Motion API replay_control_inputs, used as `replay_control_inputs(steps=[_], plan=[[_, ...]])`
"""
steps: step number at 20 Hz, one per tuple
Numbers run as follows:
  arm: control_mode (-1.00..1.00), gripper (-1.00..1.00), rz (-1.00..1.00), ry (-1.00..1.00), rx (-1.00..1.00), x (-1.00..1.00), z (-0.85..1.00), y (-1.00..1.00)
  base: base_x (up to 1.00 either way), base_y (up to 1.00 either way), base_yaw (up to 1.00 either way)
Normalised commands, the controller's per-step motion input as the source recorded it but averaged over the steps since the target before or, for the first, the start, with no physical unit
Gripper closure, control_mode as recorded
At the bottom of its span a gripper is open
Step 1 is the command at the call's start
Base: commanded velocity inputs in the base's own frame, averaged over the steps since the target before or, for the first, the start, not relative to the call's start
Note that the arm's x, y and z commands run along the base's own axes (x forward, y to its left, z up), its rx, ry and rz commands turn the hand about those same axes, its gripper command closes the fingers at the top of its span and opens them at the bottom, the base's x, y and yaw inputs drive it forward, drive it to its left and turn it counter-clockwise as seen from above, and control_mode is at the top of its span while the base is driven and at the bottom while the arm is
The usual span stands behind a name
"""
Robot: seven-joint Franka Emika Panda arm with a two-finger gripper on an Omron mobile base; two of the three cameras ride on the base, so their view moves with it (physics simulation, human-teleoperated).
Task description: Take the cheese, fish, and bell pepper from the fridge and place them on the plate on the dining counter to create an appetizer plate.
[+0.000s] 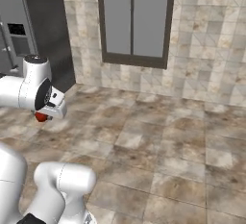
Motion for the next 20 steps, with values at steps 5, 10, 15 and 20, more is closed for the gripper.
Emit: replay_control_inputs(steps=[5, 10, 15, 20], plan=[[1.00, 1.00, 0.00, 0.00, 0.00, 0.00, 0.00, 0.00, -1.00, 0.00, 0.00], [1.00, 1.00, 0.00, 0.00, 0.00, 0.00, 0.00, 0.00, -1.00, 0.00, 0.00], [1.00, 1.00, 0.00, 0.00, 0.00, 0.00, 0.00, 0.00, -1.00, 0.21, 0.00], [1.00, 1.00, 0.00, 0.00, 0.00, 0.00, 0.00, 0.00, -1.00, 0.73, 0.00]])
